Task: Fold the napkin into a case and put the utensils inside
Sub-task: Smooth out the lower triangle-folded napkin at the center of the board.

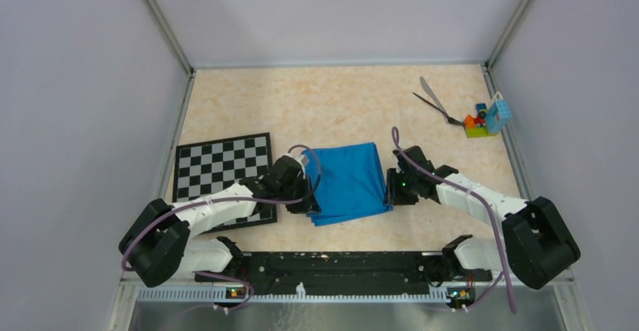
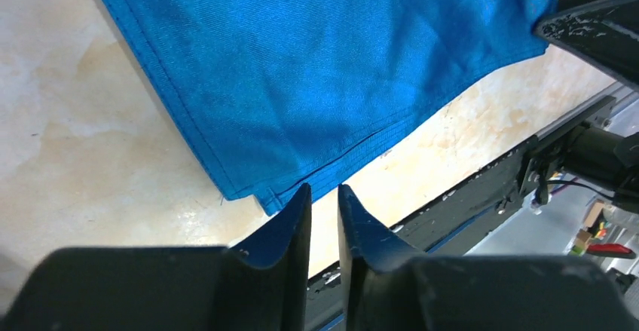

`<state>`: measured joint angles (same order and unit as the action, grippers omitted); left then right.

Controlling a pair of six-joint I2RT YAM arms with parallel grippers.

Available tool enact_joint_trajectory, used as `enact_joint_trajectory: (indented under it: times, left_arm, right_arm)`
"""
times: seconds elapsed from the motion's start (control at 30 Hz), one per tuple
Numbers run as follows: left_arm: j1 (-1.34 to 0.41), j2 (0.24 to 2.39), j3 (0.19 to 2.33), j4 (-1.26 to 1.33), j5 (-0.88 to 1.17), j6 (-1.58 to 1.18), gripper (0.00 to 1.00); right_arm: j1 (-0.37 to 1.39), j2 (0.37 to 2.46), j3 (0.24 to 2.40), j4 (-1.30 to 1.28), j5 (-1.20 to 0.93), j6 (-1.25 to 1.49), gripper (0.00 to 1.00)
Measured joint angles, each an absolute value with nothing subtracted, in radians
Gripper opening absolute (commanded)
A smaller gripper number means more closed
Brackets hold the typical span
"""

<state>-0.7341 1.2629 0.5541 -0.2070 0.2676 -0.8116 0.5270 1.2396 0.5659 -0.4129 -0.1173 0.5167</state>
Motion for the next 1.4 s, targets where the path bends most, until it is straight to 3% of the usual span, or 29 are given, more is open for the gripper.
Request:
enact_joint_trajectory:
  times: [0.17,0.57,0.7,0.9,1.4]
  left_arm:
    - [-0.735,1.231,0.557,-0.25,0.225,-0.808,0.6]
    - [-0.735,1.293,0.559,-0.248,0.151,-0.813,0.62]
    - [-0.735,1.32,0.571,-0.224,0.149,-0.813,0.32]
    - [-0.736,1.337,0.57,-0.23,0.149,-0.813,0.08]
    - [-0.794,1.303,0.601,-0.245,0.19,-0.823,0.13]
  right_arm:
    - [0.527,1.23,0.586,-0.442,-0.115,0.505,0.38]
    - [0.527,1.227,0.59,-0.452,-0.116,0.493,0.38]
    - [0.527,1.227,0.59,-0.452,-0.116,0.49,0.37]
    - [0.527,1.227,0.59,-0.453,-0.116,0.49,0.37]
    - [0.636,1.219,0.691,-0.548,0.009,0.502,0.43]
